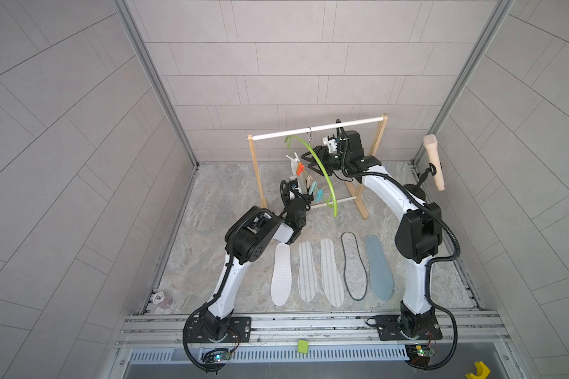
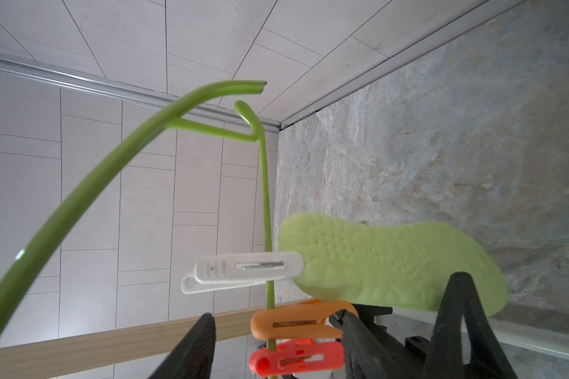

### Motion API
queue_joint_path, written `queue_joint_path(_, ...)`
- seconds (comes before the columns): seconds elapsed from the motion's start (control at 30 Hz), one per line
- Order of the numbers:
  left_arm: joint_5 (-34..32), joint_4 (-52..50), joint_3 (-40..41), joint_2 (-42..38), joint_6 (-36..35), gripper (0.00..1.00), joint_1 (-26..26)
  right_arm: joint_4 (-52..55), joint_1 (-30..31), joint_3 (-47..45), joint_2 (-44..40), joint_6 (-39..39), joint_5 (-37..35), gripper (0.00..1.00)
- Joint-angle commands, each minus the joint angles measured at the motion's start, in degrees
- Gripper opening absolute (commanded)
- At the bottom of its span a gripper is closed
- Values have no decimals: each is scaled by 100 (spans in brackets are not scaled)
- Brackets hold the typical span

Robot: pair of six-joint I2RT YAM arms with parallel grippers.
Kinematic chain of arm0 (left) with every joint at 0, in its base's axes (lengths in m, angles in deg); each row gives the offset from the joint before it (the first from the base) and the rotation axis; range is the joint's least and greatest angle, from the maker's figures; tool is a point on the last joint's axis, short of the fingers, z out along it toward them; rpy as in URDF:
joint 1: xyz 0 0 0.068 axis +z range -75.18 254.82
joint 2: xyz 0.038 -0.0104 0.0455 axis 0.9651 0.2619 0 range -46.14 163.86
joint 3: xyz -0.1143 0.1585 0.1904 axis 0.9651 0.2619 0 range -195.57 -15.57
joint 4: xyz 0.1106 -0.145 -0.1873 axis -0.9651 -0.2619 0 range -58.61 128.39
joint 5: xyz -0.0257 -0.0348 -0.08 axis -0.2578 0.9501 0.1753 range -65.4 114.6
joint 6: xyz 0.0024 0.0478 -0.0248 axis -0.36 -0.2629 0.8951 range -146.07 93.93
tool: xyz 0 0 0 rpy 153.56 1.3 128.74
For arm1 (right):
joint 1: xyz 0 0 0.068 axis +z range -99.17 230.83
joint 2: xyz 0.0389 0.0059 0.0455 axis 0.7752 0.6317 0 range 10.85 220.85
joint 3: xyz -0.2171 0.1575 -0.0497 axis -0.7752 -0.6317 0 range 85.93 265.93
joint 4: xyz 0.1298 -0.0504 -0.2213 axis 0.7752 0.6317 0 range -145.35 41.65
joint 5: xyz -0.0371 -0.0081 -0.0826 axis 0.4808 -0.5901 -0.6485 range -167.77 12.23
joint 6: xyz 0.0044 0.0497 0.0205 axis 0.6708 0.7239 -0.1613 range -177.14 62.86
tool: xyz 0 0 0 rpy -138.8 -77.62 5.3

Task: Take the shoe insoles off the hanger
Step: Remove the insole from the hanger.

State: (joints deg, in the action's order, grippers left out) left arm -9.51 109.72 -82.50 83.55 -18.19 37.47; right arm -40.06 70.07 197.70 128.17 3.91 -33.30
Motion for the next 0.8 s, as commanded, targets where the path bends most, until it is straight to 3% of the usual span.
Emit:
queue_joint_path(0.0,-310,-121,-172,107,-47,84,20,-115,71,346,-66,-219,-148,65)
queue_joint_path(0.13,-571,-154,-122,53,-76,77,58,252,84,655,112,-718,-155,66)
queue_joint_path(0.43,-639,60,468,-274,-42,59,182,-243,119,606,247,-955,267,66)
queue_joint_path(0.77,-812,234,877,-540,-49,47,270,-1093,194,70,87,-689,285,68)
